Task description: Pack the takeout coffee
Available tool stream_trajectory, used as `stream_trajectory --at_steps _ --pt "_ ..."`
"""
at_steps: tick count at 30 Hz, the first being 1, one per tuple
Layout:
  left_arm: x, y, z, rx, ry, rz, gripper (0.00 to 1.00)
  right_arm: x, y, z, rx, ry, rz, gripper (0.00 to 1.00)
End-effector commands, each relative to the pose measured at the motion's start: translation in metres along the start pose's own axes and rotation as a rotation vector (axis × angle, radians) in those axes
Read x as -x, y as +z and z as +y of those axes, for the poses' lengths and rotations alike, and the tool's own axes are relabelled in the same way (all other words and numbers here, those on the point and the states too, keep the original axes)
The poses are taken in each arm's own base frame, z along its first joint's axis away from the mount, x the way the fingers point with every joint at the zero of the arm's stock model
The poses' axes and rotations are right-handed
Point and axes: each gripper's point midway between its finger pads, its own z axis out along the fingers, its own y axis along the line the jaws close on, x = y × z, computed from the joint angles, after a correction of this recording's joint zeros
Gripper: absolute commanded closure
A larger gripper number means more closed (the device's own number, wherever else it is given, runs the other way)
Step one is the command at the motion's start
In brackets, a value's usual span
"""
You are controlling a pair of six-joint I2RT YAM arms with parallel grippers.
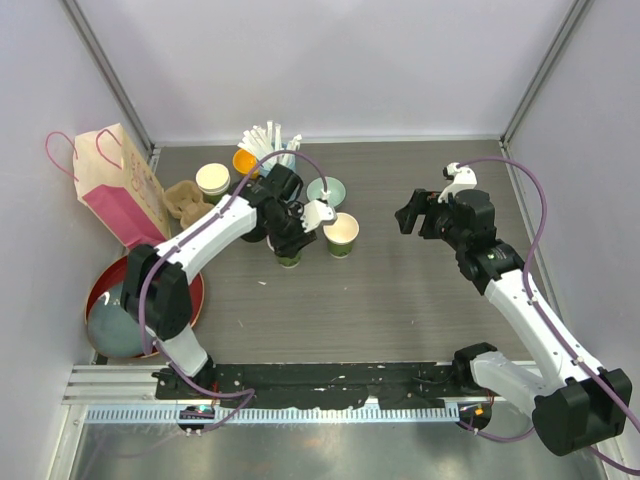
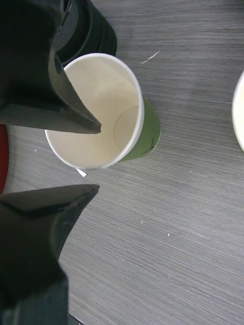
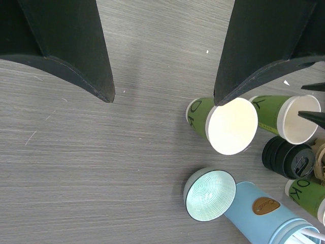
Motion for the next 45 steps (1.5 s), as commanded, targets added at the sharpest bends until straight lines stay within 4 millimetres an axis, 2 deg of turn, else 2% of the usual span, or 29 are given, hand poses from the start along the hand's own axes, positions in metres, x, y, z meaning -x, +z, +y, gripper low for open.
stream_trajectory --at_steps 1,2,5,9,10,11,13,16,17,19,20,21,24,27,31,36,41,42,45 --pt "0.014 -0.016 0.002 0.027 0.018 -0.07 0.48 0.017 -0.005 0.006 0.015 -0.017 -0.053 0.16" --pt "0.016 -0.02 0.002 0.035 0.017 -0.08 0.43 0.017 -0.005 0.005 0.014 -0.018 -0.054 0.16" --pt "0.031 -0.048 0.005 0.08 -0.013 -0.15 0.39 0.018 -0.006 0.005 0.014 -0.019 -0.055 0.16" --pt "0.052 -0.108 0.023 0.135 -0.141 -0.35 0.37 0.018 -0.006 0.007 0.021 -0.023 -0.053 0.16" --pt "0.042 -0.124 0.043 0.174 -0.215 -0.387 0.37 0.017 -0.006 0.007 0.021 -0.021 -0.052 0.16" --pt "0.044 -0.138 0.044 0.164 -0.265 -0.442 0.39 0.017 -0.007 0.007 0.024 -0.025 -0.051 0.16" --pt "0.025 -0.156 0.069 0.238 -0.355 -0.471 0.41 0.017 -0.007 0.008 0.026 -0.028 -0.052 0.16" --pt "-0.01 -0.158 0.1 0.343 -0.468 -0.45 0.52 0.016 -0.005 0.008 0.027 -0.031 -0.045 0.16" --pt "-0.024 -0.148 0.107 0.352 -0.521 -0.425 0.53 0.017 -0.004 0.008 0.028 -0.032 -0.045 0.15" --pt "-0.04 -0.142 0.126 0.402 -0.573 -0.413 0.55 0.016 -0.003 0.008 0.029 -0.03 -0.038 0.15" --pt "-0.056 -0.138 0.138 0.445 -0.64 -0.382 0.55 0.016 -0.003 0.008 0.031 -0.032 -0.039 0.16" --pt "-0.065 -0.128 0.151 0.466 -0.672 -0.365 0.55 0.016 -0.002 0.009 0.034 -0.032 -0.036 0.16" --pt "-0.077 -0.108 0.169 0.487 -0.735 -0.341 0.55 0.014 -0.002 0.008 0.032 -0.033 -0.032 0.16" --pt "-0.067 -0.092 0.172 0.439 -0.689 -0.369 0.55 0.012 -0.001 0.007 0.029 -0.035 -0.027 0.16" --pt "-0.066 -0.069 0.179 0.408 -0.607 -0.345 0.56 0.009 0.0 0.006 0.027 -0.034 -0.019 0.16" --pt "-0.063 -0.059 0.187 0.392 -0.55 -0.367 0.57 0.005 0.002 0.004 0.023 -0.038 -0.008 0.15" --pt "-0.064 -0.039 0.193 0.386 -0.492 -0.311 0.56 0.001 0.005 0.004 0.027 -0.036 0.006 0.15" --pt "-0.064 -0.038 0.193 0.379 -0.481 -0.305 0.57 0.0 0.007 0.004 0.027 -0.034 0.013 0.16" --pt "-0.059 -0.036 0.194 0.356 -0.433 -0.31 0.67 -0.002 0.006 0.005 0.032 -0.036 0.016 0.15"
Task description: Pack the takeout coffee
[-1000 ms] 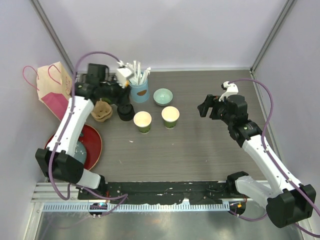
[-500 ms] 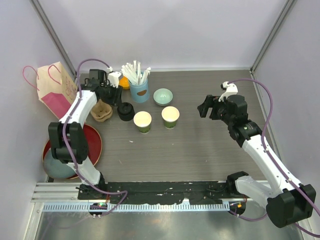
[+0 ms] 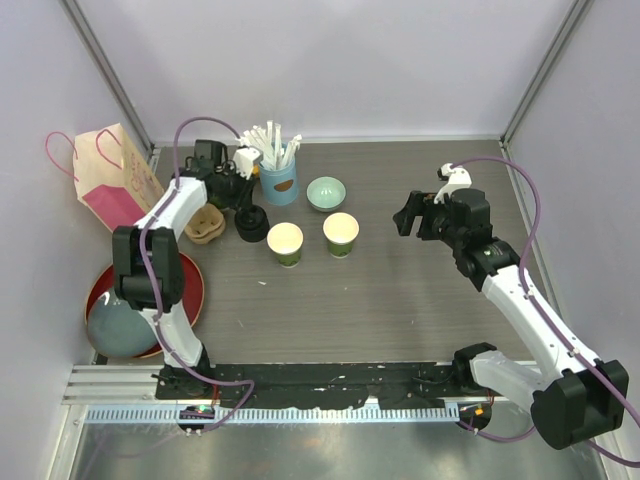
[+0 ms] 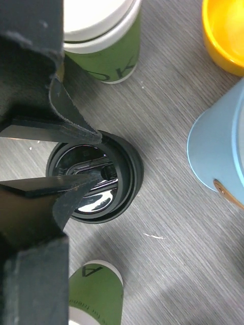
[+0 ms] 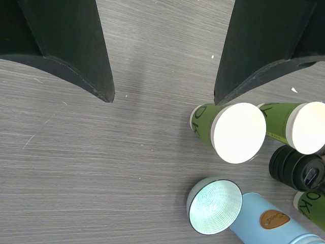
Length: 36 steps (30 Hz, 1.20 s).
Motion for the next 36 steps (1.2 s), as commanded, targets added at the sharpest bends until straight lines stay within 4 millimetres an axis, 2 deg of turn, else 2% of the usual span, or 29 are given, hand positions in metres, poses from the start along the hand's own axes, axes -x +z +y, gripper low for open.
stream_trajectory --at_steps 1,4,6,10,17,22,29,36 --pt "0.03 -0.001 0.004 -0.013 0.127 -0.07 0.67 0.008 -0.001 0.007 0.03 -0.016 -0.025 0.16" --pt "0.033 0.002 0.003 -0.036 0.166 -0.078 0.66 0.006 -0.002 0.006 0.031 -0.016 -0.023 0.16" --pt "0.031 0.003 -0.004 -0.079 0.193 -0.071 0.65 0.005 -0.003 0.007 0.033 -0.017 -0.024 0.16" --pt "0.028 0.008 -0.004 -0.112 0.197 -0.031 0.64 0.002 -0.003 0.006 0.034 -0.021 -0.014 0.15" --pt "0.007 0.01 -0.012 -0.181 0.228 0.051 0.66 0.001 -0.004 0.005 0.034 -0.028 -0.011 0.16" --pt "0.001 0.012 -0.013 -0.207 0.264 0.065 0.66 -0.002 -0.004 0.006 0.042 -0.03 -0.002 0.16" --pt "0.002 0.018 -0.007 -0.2 0.255 0.083 0.65 -0.005 -0.004 0.008 0.049 -0.033 0.006 0.16" --pt "-0.009 0.01 -0.007 -0.159 0.261 0.099 0.65 -0.006 -0.003 0.007 0.05 -0.034 0.014 0.15"
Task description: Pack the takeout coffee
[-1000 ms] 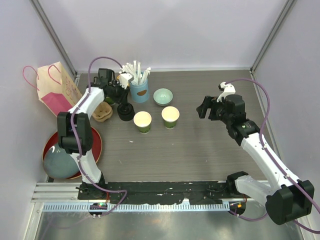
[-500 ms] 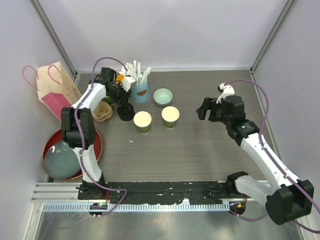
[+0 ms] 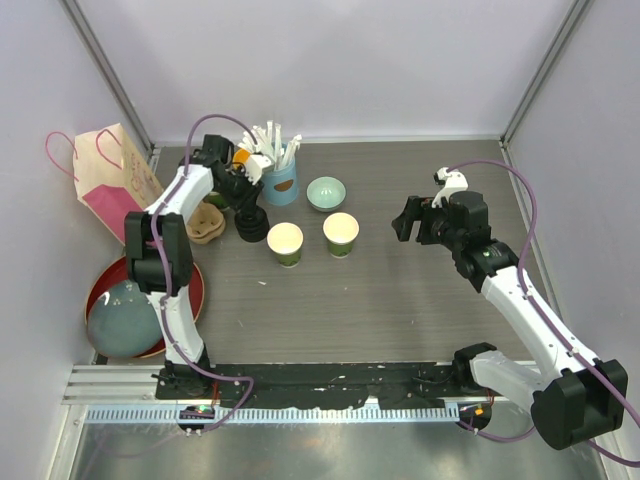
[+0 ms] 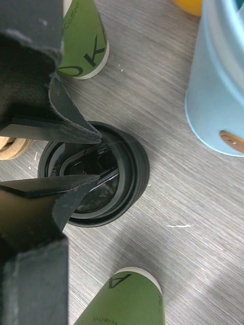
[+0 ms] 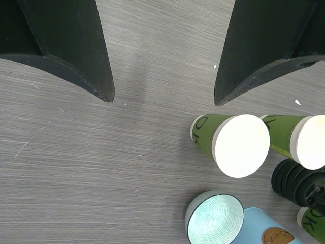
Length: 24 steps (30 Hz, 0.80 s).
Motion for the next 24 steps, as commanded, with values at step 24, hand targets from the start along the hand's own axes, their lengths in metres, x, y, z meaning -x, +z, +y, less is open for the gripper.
stream_trajectory --at_steps 24 --pt "-0.006 -0.019 0.018 0.26 -0.332 0.006 0.39 0.004 0.005 0.011 0.056 -0.006 -0.005 0.15"
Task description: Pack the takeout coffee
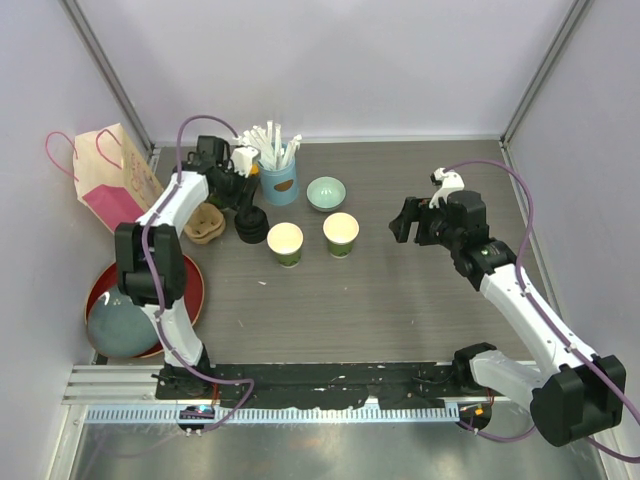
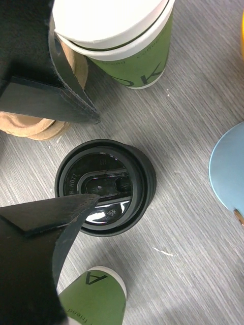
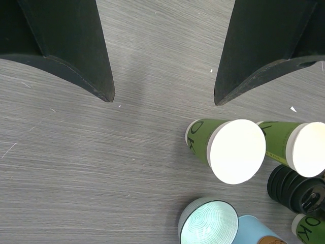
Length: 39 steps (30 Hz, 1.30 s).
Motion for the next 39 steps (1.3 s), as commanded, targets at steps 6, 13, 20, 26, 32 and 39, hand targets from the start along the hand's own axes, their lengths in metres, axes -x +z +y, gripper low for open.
stream_trajectory --at_steps 6,13,20,26,32,39 --pt "-0.001 0.019 0.012 0.044 -0.037 0.02 0.42 0.006 0.001 0.005 0.023 -0.009 -0.026 0.16" --pt "-0.008 0.028 0.013 0.041 -0.035 0.045 0.46 0.004 0.002 0.004 0.022 -0.012 -0.018 0.16" --pt "-0.012 0.027 0.002 -0.015 -0.021 0.048 0.49 0.003 0.003 0.004 0.023 -0.012 -0.013 0.16" --pt "-0.011 0.025 -0.01 -0.049 0.028 0.041 0.48 0.002 0.003 0.005 0.028 -0.011 -0.01 0.15" --pt "-0.018 0.029 -0.007 -0.038 0.035 0.076 0.57 0.002 0.002 0.004 0.026 -0.012 -0.014 0.16" --pt "-0.021 0.025 -0.006 -0.025 0.045 0.087 0.66 0.001 0.001 0.004 0.026 -0.012 -0.015 0.16"
